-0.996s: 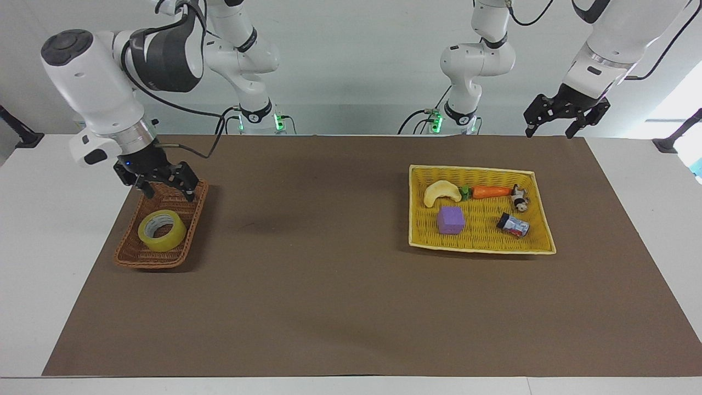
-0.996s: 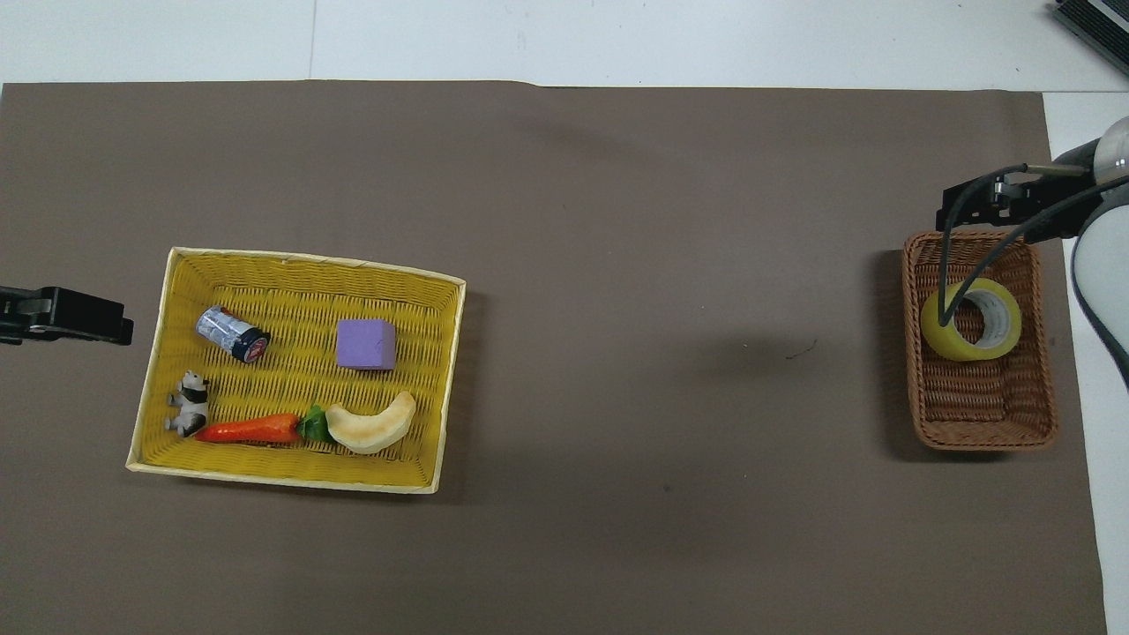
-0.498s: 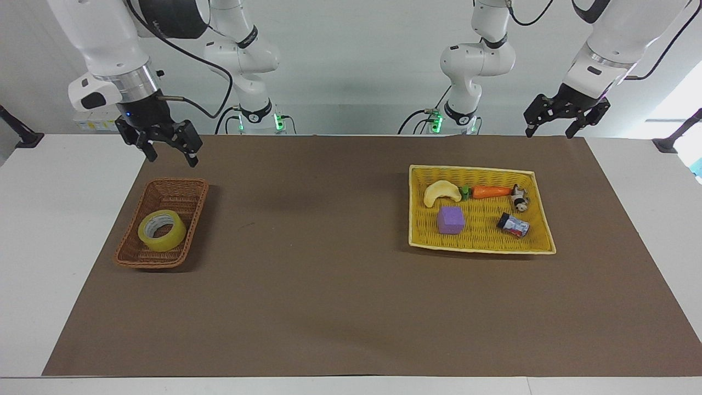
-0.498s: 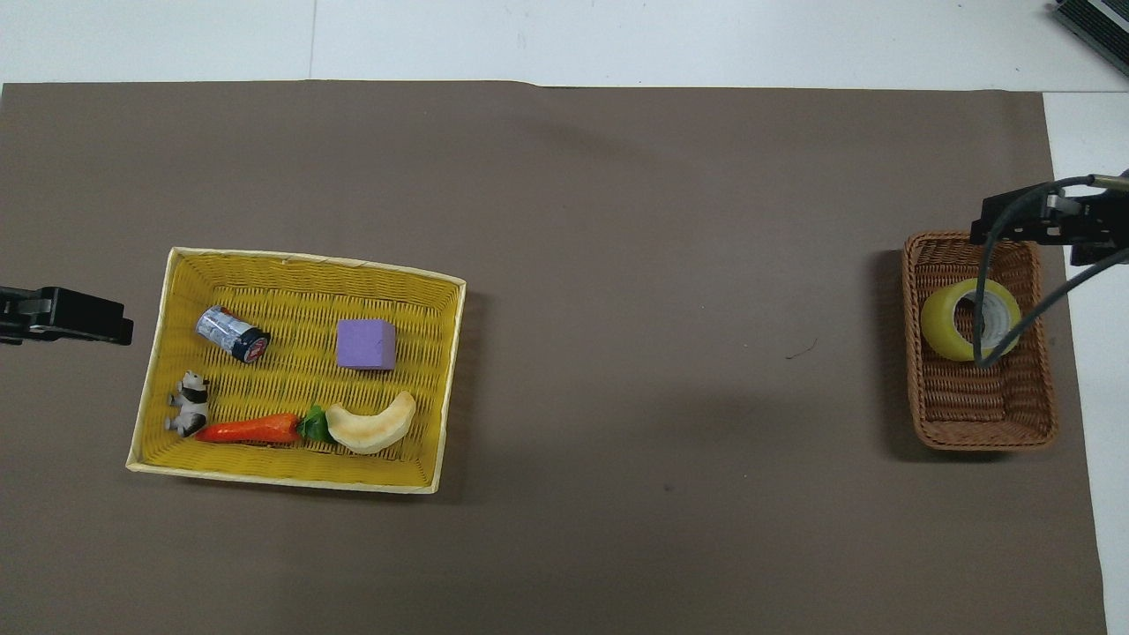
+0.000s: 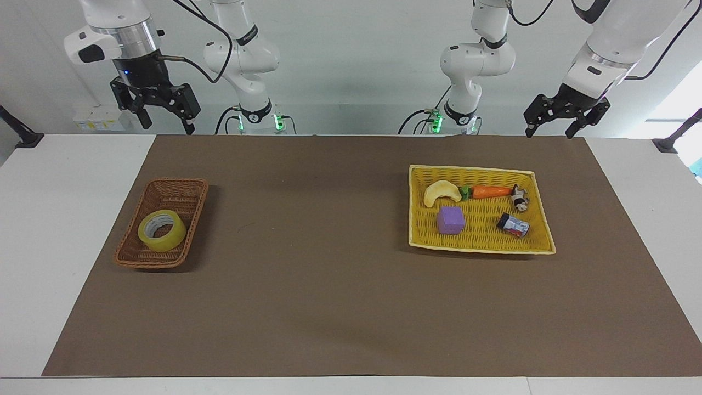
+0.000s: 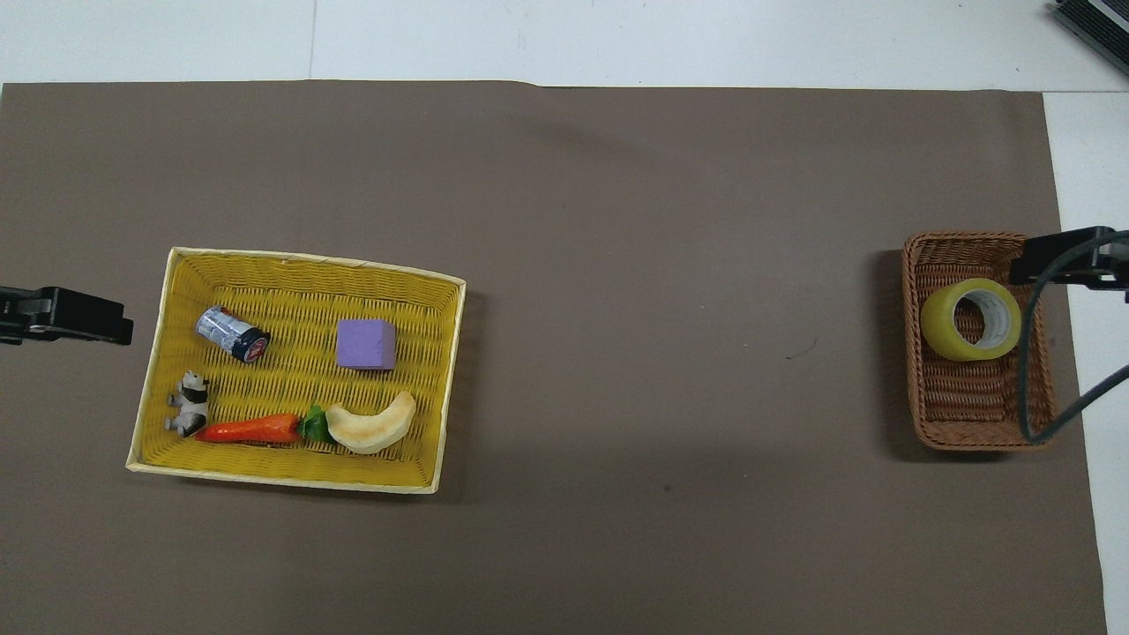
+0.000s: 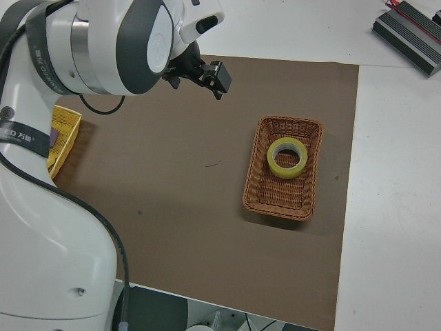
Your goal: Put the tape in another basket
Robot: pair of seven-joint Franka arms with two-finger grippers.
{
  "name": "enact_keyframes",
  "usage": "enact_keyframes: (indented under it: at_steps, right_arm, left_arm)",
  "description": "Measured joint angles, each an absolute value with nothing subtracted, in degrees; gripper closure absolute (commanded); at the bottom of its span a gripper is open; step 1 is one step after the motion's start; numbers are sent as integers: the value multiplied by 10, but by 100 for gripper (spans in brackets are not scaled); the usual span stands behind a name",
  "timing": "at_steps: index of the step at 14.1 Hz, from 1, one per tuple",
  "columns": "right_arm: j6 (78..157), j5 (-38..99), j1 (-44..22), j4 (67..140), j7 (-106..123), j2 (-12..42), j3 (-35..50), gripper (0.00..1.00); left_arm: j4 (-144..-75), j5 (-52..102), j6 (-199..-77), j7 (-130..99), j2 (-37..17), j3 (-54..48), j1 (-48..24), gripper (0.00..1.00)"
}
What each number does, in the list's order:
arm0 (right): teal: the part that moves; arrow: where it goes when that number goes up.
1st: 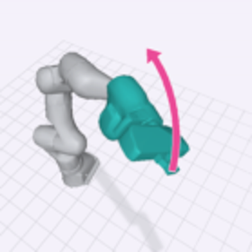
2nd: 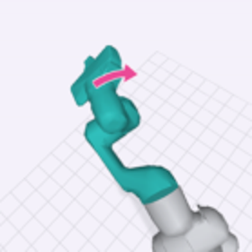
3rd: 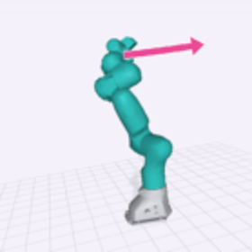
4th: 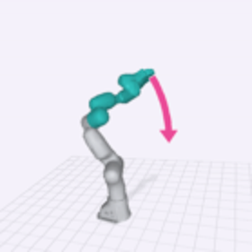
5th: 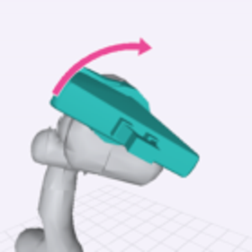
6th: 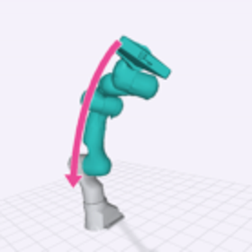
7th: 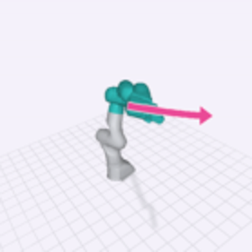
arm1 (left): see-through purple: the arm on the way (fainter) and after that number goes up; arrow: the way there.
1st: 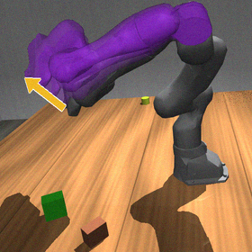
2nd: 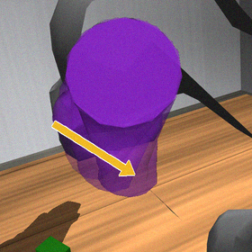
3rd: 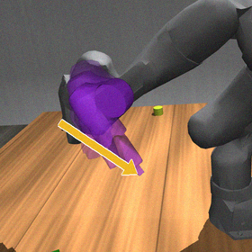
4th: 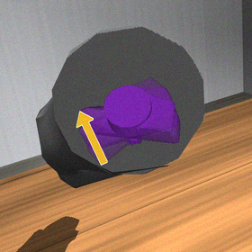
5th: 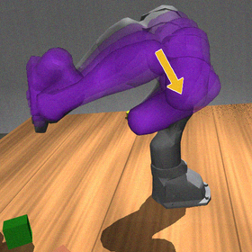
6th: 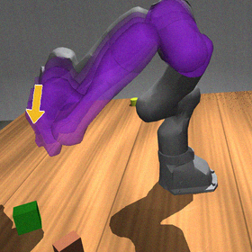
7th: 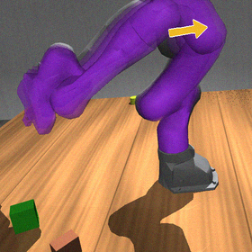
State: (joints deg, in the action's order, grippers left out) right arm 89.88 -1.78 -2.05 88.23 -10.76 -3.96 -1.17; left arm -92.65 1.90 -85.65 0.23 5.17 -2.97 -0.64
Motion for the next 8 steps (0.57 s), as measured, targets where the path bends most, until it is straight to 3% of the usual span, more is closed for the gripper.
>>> enact_keyframes:
  at_steps: [8]
  right_arm:
    - [848, -16, -19, 898, -105, -50, -9, 0]
  left_arm:
    - [-926, 19, -857, 2, 52, -30, -6, 0]
